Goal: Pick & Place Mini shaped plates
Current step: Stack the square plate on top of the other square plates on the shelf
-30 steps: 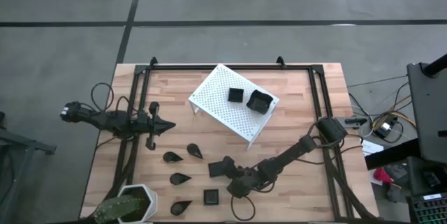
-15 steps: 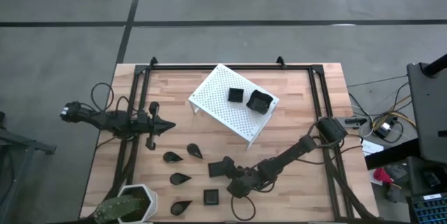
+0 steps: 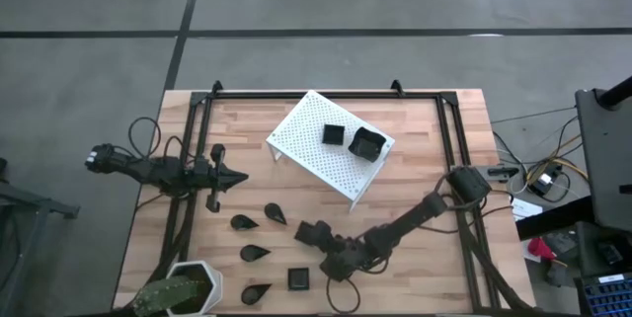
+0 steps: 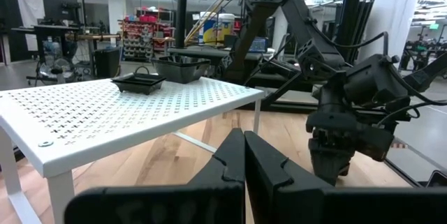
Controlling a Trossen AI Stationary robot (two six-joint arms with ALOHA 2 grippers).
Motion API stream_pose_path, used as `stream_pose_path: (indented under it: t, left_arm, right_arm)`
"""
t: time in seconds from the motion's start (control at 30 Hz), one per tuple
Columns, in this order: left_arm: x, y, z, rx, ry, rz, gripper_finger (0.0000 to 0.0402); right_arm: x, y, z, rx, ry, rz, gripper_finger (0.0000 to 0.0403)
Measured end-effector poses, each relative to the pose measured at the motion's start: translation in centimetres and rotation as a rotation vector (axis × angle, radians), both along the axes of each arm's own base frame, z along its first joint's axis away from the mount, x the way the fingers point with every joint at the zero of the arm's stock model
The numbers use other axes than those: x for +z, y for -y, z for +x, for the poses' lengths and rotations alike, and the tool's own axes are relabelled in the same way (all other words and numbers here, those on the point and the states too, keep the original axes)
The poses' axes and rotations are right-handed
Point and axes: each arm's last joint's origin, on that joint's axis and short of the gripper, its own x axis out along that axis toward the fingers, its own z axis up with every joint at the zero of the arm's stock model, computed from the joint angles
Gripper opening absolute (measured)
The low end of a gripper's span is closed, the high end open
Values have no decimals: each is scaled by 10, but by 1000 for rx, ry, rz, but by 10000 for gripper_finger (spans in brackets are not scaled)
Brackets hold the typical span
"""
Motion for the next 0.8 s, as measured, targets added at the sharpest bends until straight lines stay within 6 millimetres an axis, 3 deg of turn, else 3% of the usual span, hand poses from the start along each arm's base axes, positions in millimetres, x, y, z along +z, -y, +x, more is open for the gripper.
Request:
stream_pose_path:
  t: [0.2, 0.4, 0.5, 0.6, 0.8]
  left_arm:
    - [0, 0, 0, 0, 0, 0, 0]
    - [0, 0, 0, -1, 0, 0, 0]
    - [0, 0, 0, -1, 0, 0, 0]
    - [0, 0, 0, -1, 0, 0, 0]
    - [0, 0, 0, 0, 0, 0, 0]
  right_arm:
    - [21, -9, 10, -105, 60, 88, 8]
    - [36, -11, 11, -120, -66, 135, 8]
    - [36, -14, 12, -74, -98, 209, 8]
    - [29, -10, 9, -79, -120, 163, 15]
    - [18, -3, 8, -113, -103, 155, 60]
